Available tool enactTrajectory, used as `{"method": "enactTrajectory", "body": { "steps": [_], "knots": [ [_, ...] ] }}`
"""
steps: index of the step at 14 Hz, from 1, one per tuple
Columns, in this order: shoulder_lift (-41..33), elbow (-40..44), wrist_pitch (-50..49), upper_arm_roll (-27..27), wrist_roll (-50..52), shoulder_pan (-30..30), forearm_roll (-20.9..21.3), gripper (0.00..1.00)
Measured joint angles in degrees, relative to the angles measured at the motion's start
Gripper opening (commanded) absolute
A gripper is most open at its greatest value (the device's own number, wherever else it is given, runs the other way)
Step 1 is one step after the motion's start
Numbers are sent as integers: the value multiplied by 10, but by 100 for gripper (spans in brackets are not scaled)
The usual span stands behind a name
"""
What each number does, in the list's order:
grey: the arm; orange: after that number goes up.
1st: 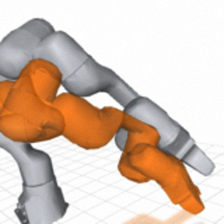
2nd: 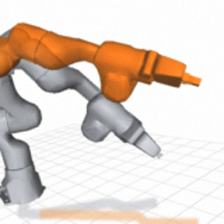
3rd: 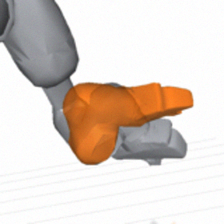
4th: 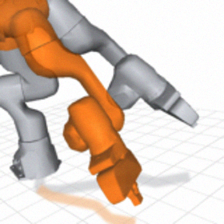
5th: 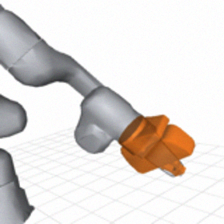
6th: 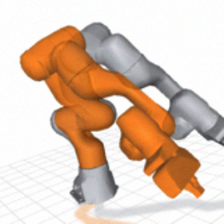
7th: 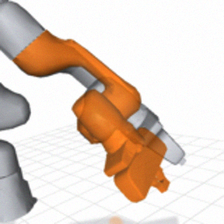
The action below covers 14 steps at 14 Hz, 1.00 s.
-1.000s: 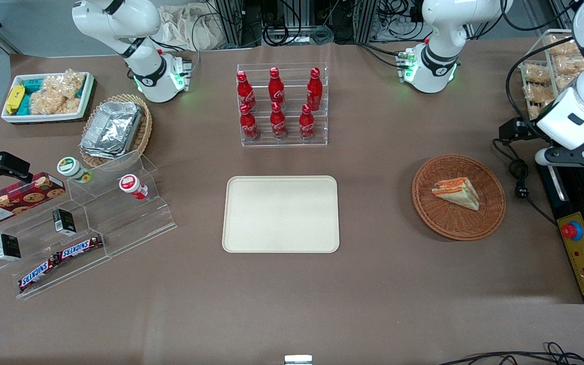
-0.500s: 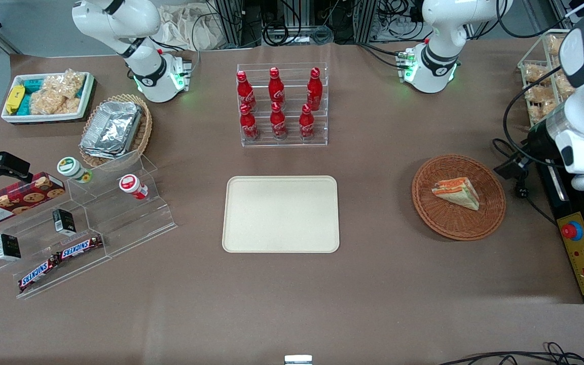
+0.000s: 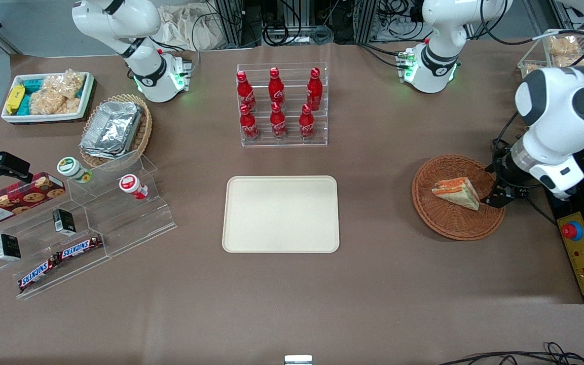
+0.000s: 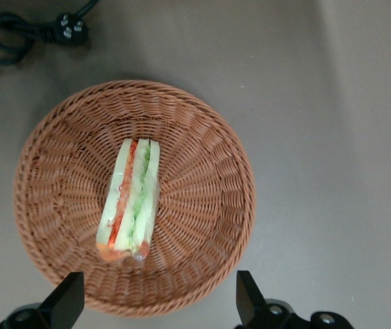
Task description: Place sandwich from basket to tray
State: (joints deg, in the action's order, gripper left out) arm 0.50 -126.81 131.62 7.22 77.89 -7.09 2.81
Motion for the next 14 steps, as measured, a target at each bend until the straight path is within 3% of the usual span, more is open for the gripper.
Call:
{"method": "enactTrajectory", "body": {
  "steps": [8,14],
  "knots": [
    [21,-150,177,-4,23,0,-1,100],
    [40,-156,206,-4,23,0,-1,96]
  ]
}}
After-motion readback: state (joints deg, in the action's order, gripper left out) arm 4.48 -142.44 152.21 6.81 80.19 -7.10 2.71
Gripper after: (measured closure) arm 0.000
